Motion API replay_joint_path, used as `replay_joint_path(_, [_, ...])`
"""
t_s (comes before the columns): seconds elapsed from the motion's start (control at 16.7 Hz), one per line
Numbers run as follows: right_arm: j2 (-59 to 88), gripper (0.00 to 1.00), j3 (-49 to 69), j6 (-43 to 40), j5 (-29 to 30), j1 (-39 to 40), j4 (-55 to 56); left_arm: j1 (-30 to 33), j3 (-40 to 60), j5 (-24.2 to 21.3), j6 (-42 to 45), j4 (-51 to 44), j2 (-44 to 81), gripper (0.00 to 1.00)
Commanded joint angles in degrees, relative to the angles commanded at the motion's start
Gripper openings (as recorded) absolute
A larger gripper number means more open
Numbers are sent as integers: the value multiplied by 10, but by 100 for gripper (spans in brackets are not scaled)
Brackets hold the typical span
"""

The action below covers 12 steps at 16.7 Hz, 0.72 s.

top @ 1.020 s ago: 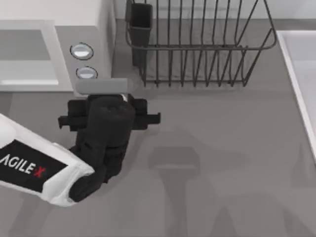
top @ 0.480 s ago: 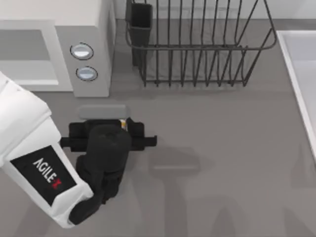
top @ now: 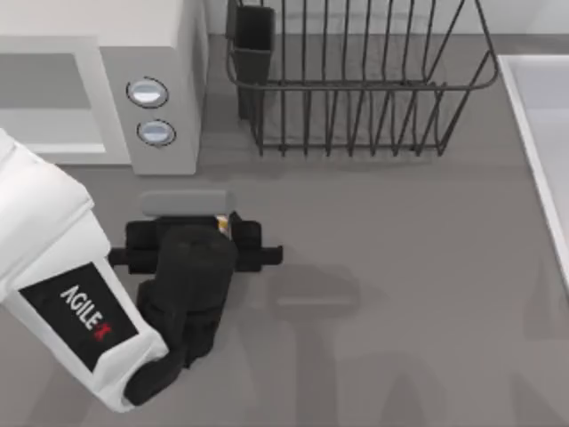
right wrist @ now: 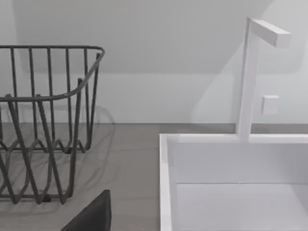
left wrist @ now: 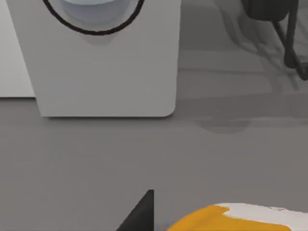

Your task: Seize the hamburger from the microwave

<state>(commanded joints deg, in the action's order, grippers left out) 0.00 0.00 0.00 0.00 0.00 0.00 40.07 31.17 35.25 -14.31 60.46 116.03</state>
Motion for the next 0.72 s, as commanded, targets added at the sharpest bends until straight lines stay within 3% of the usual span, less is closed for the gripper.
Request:
replay_joint_path(0.36, [0, 100, 0, 0, 0, 0, 0, 0, 0, 0, 0, 0, 0, 98])
replay_joint_path(0.72, [0, 100, 0, 0, 0, 0, 0, 0, 0, 0, 0, 0, 0, 100])
